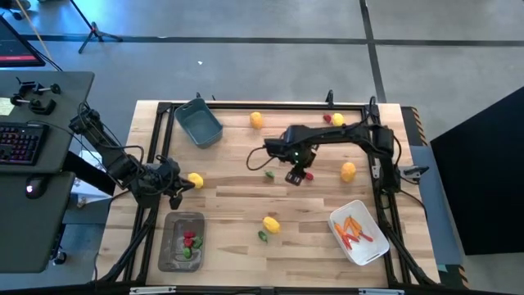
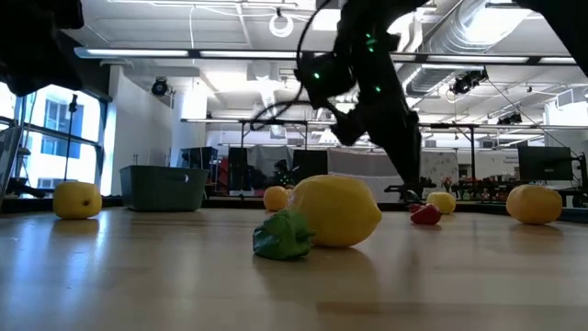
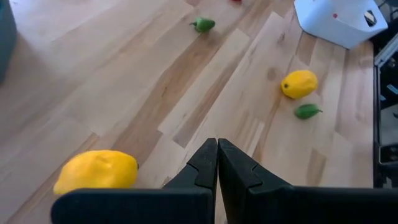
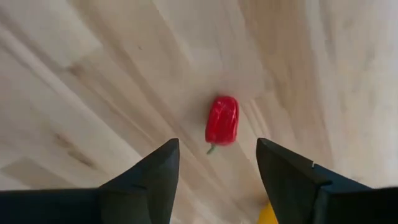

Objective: Sort produce into baskets
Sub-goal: Put the red chili pepper into the black bin

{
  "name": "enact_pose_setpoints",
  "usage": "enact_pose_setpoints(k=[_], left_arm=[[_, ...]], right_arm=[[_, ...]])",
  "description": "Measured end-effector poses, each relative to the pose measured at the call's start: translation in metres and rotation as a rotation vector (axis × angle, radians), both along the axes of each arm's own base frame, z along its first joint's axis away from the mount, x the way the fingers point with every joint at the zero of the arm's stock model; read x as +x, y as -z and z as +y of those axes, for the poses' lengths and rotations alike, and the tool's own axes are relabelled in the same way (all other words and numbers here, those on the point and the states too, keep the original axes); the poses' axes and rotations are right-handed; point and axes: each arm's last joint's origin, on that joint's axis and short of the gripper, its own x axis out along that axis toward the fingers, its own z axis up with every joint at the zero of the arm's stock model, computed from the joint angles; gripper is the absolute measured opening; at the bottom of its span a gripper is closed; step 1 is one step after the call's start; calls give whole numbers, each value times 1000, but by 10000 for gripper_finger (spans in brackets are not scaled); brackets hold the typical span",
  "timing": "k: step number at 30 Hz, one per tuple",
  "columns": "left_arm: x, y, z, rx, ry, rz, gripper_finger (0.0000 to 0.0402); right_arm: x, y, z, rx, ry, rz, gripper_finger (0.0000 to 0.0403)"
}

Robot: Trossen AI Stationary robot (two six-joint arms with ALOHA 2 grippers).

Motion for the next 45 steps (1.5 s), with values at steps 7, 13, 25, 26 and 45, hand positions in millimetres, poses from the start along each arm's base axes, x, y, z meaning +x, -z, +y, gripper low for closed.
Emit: enact_pose_setpoints(k=[7,13,25,26,45], left_arm=[[0,0,0,-11,12,12,0],[0,0,0,-12,11,11,0],[0,0,0,-2,4,4,0],[0,0,0,-2,3,4,0],[-6,-5,6,-19,26,-36,0]], right_arm=[[-17,34,2,-52,-16,31,209],[-17,46,3,-7,-27,-29,204],[-10,44,6,42,-4,-90,31],[-6,39,7,40,-5,-108,19],[93,-74,126,80,-30,-986,10]])
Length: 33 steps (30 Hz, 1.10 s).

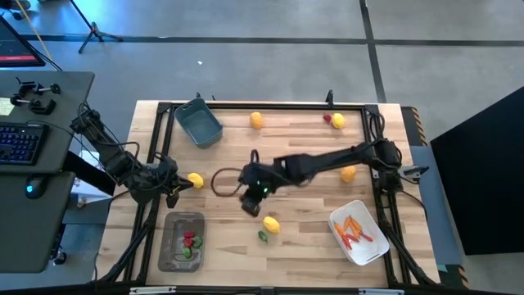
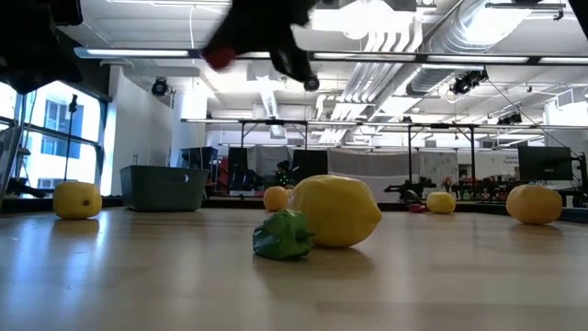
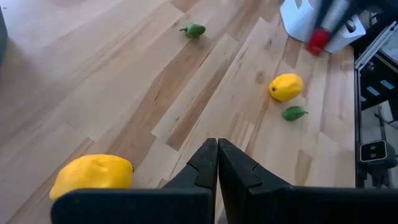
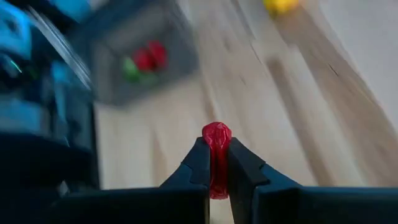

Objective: Sort produce into baskets
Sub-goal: Put the red chili pepper into the black bin

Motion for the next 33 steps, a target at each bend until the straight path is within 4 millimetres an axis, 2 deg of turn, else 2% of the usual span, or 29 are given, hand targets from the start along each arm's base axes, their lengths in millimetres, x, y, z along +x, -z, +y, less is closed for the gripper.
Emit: enact_pose_setpoints(k=[5,8,14,18,25,33], left_arm=[[0,0,0,12,8,5,0],[0,0,0,14,7,6,0],[0,1,0,46,30,11,0],[0,0,0,50,28,8,0],[0,0,1,88,36,2,0],[0,0,1,82,30,0,0]], right_arm=[[13,-2,45,57,88,-200,9],[20,3,69,87,127,-308,9],[30,27,100,126,201,-399,9],[36,38,107,169,236,-454,9],[54,58,106,218,272,-570,9],[103,69,110,246,253,-581,9]])
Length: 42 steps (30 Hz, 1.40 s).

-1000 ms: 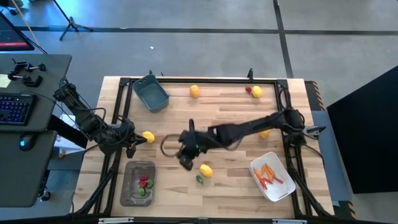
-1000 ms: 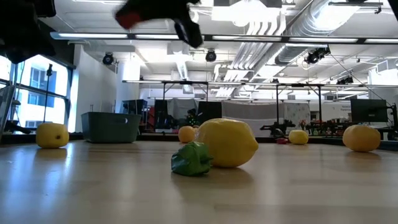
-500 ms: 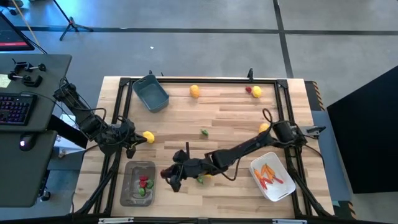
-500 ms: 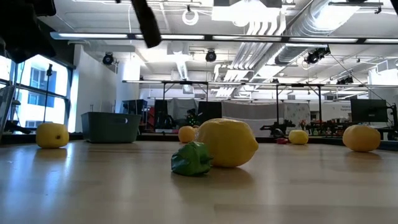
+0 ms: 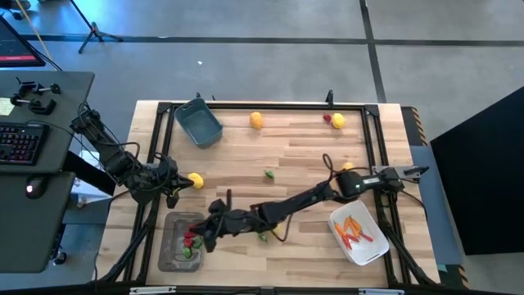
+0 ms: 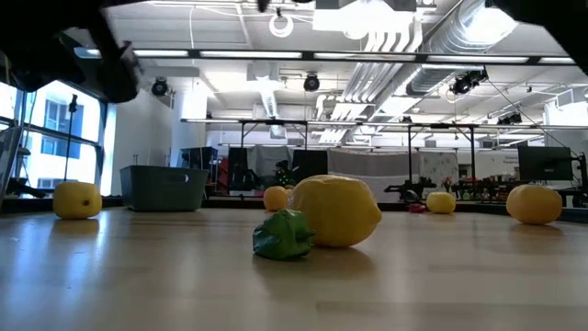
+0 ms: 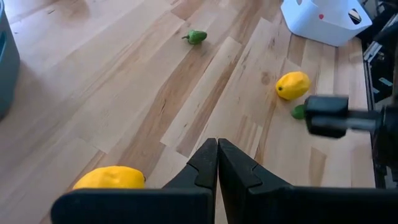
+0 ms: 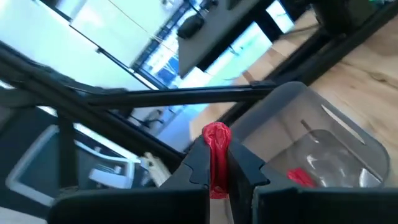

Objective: Sort produce into baskets
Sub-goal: Put the red chili pepper into the black bin, then put the green chili pepper into the black bin

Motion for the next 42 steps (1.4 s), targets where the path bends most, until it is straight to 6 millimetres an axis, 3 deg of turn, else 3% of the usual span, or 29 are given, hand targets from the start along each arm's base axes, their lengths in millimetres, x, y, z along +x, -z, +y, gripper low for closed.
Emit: enact_pose_setpoints(k=[5,9,20,25,29,35,37,42], left_arm=[[0,0,0,0,0,0,0],[0,0,0,0,0,0,0],[0,0,-1,-11,8,1,0],[1,-1,-1,-13,10,-3,0],[3,-2,-2,-15,19,-12,0],[9,-2,0,-1,-13,-20,0],[13,-3,1,5,-18,-27,0],[24,-4,2,11,14,-25,0]], right_arm=[[20,10,1,-37,8,111,9],[21,21,-2,25,21,112,25],[20,28,-5,52,0,193,161],[21,21,-7,26,-121,197,189],[16,6,-18,-74,-149,257,159],[-3,-36,-42,-334,-78,373,24],[-11,-45,-48,-411,-37,424,11],[-22,-32,-53,-485,-51,592,4]])
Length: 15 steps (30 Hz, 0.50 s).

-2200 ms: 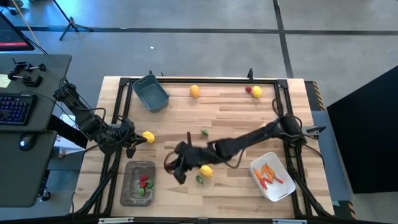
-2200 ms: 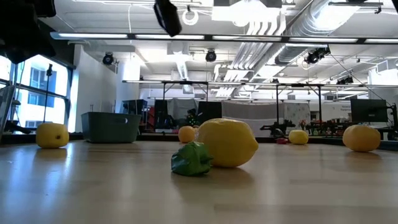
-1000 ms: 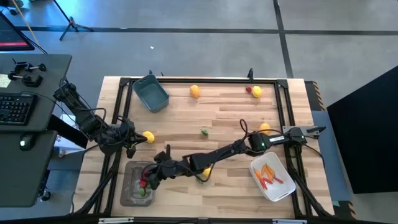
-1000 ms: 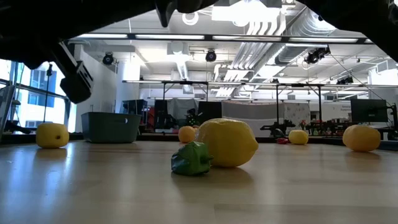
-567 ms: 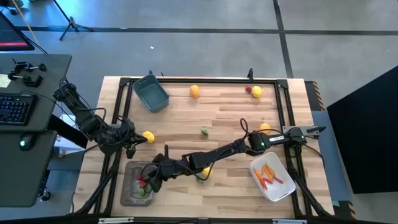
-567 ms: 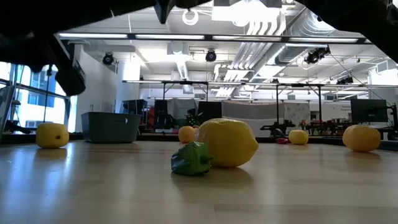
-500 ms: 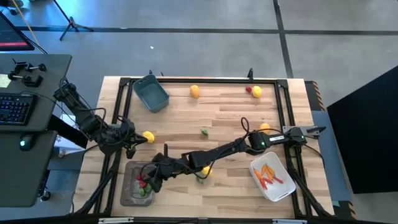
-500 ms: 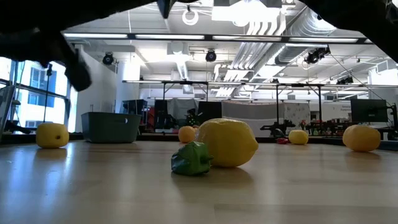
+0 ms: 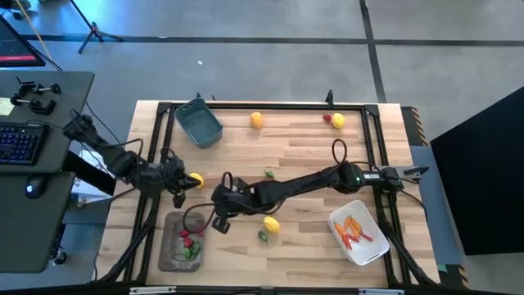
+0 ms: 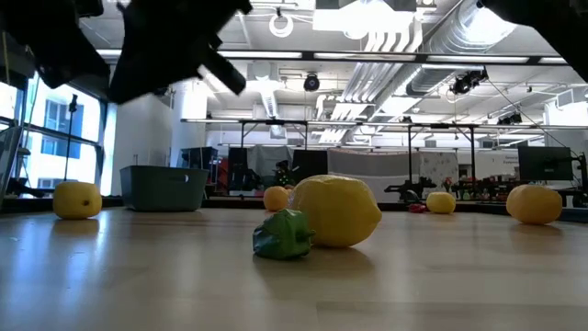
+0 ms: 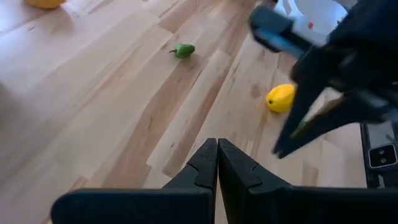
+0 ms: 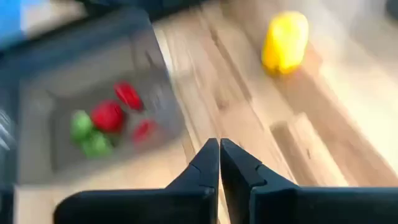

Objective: Sort produce into baskets
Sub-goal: Put the green chili pepper into the black bin

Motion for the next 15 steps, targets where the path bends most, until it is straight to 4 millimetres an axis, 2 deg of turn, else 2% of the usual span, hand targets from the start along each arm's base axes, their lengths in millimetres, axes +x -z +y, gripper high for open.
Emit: enact_pose_setpoints(k=[5,8,11,15], left_arm=[[11,2,5,8,16,36,0],[18,3,8,7,26,55,0],[25,3,12,2,27,49,0],[36,2,19,-9,30,30,0]], right_arm=[[-4,42,2,54,-23,63,1],[-9,64,8,132,-23,36,0],[-19,68,9,190,-8,-26,0],[-46,60,0,189,45,-69,0]])
